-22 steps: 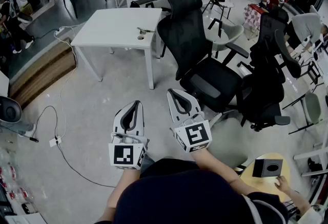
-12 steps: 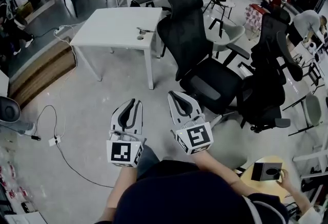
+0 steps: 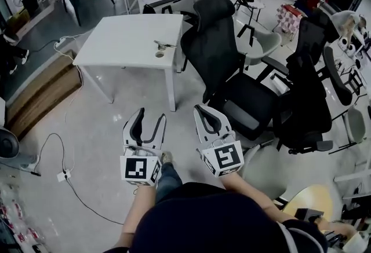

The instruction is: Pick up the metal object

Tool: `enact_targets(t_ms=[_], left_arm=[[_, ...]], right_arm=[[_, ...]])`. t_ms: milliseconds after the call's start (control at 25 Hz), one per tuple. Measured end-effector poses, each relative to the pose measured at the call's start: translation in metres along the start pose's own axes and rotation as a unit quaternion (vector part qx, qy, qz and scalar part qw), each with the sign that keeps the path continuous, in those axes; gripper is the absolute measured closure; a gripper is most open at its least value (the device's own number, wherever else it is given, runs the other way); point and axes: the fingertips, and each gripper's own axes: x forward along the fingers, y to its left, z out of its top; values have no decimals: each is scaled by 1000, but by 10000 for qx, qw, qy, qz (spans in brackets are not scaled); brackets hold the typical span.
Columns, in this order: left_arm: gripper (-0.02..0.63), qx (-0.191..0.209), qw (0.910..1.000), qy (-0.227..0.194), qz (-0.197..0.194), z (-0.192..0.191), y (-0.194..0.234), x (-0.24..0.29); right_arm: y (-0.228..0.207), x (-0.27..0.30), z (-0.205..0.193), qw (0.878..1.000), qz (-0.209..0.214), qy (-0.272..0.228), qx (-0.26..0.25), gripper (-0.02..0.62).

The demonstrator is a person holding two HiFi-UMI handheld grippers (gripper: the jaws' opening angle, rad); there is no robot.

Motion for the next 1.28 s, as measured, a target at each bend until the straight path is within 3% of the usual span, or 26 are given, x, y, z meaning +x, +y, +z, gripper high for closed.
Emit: enact_targets(t_ms=[520,960,1280], left_arm=[[385,227,9980,-26,-584,-18,140,125],[385,116,9955,84,-942,-50,177,187],[385,188,9952,76,-956,-59,196,241]], right_arm=[[-24,175,-8,9985,-546,16,-77,569],[-50,216,-49,9944,-961,449,36,569],[-80,279,-59,9960,-834,316,36,569]])
